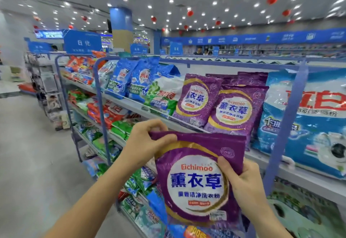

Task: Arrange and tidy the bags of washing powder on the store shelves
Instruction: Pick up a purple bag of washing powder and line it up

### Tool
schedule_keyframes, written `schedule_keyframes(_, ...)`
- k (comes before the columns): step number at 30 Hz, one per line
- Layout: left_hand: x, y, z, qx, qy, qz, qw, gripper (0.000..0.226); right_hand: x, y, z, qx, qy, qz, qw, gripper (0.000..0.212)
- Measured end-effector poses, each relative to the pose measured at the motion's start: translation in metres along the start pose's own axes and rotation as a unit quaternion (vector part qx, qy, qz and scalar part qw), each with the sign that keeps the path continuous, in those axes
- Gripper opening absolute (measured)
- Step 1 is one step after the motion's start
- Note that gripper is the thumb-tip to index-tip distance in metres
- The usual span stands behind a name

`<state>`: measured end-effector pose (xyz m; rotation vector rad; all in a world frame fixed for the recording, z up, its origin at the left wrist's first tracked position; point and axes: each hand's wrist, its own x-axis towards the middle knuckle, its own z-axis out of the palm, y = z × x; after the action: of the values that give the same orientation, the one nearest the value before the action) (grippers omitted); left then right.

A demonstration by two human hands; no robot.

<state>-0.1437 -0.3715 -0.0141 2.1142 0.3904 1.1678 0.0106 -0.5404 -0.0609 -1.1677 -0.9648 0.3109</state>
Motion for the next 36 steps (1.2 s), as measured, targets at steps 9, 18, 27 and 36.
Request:
schedule_keyframes(9, 0.044, -0.091, 0.070, -0.258, -0.144, -0.155, 0.943, 0.063, 0.120, 0.005, 0.013, -0.024, 0.097, -0.073, 0.992, 0.013)
schedule_keyframes(18, 0.119, -0.100, 0.113, -0.337, -0.089, -0.108, 0.931, 0.031, 0.192, 0.016, -0.015, -0.343, 0.257, -0.212, 0.878, 0.023)
schedule_keyframes(27, 0.183, -0.098, 0.145, -0.288, -0.152, -0.107, 0.939, 0.029, 0.157, 0.057, -0.014, -0.313, 0.282, -0.004, 0.907, 0.088)
schedule_keyframes(36, 0.184, -0.101, 0.175, -0.267, -0.127, -0.063, 0.953, 0.056, 0.151, 0.077, 0.000, -0.415, 0.372, -0.038, 0.829, 0.079)
